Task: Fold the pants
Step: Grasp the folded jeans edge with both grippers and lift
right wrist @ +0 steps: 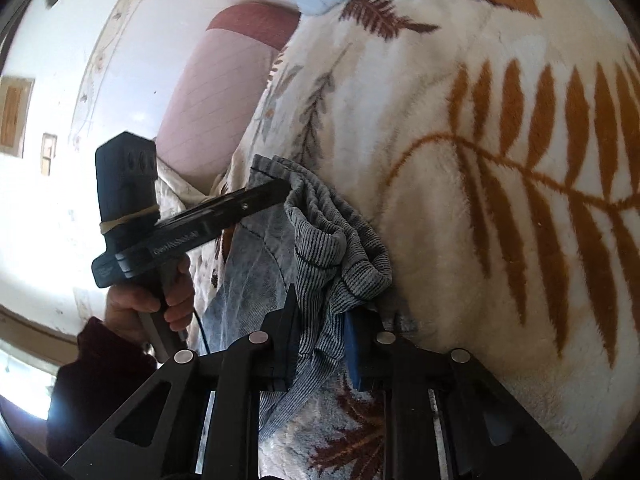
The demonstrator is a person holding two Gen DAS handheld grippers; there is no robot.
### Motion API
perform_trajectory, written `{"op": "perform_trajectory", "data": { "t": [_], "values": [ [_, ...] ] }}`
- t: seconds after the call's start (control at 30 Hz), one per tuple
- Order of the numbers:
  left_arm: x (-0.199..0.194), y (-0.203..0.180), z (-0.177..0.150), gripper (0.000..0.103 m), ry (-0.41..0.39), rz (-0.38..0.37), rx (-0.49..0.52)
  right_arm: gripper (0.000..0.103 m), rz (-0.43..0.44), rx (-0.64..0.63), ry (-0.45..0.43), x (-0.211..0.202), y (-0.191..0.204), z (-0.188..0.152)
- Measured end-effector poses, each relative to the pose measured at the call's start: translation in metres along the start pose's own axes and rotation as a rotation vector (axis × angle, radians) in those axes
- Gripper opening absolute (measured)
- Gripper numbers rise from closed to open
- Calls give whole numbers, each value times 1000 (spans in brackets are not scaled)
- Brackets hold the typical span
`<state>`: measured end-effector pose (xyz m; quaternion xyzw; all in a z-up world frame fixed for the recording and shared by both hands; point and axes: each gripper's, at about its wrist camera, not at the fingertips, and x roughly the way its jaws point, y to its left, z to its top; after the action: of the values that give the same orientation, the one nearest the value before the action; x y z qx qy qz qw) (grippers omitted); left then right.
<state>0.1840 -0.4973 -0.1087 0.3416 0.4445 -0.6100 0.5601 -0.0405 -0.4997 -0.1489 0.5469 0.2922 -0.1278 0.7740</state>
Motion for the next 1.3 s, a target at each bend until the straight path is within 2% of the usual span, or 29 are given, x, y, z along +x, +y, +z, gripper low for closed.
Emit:
{"op": "perform_trajectory", "data": {
  "t": [0.1, 0.33, 0.43, 0.5, 0.67, 0.87, 0.93, 1.3],
  "values": [
    [1, -8, 1, 39, 12, 45, 44, 17, -1, -8, -4, -2, 0, -2],
    [1, -6, 0, 38, 8, 67, 47, 17, -3, -5, -11, 0, 2, -2],
    [1, -7, 0, 39, 4, 68, 48, 17, 4, 58, 3, 5, -8, 0],
    [5, -6, 0, 45, 18, 89, 42, 20, 17, 92, 6, 5, -11, 1],
    [6, -9, -1, 46, 5, 119, 37, 19, 36, 112, -14, 6, -13, 2],
    [0, -16, -6, 41, -18, 151, 43, 17, 21, 26, -35, -2, 2, 2],
    [-3, -17, -7, 36, -27, 159, 45, 17, 22, 4, -44, -4, 8, 1],
    [-57, 3, -30, 21, -137, 145, -82, 16, 34, -206, -81, -16, 61, -15]
  ]
}}
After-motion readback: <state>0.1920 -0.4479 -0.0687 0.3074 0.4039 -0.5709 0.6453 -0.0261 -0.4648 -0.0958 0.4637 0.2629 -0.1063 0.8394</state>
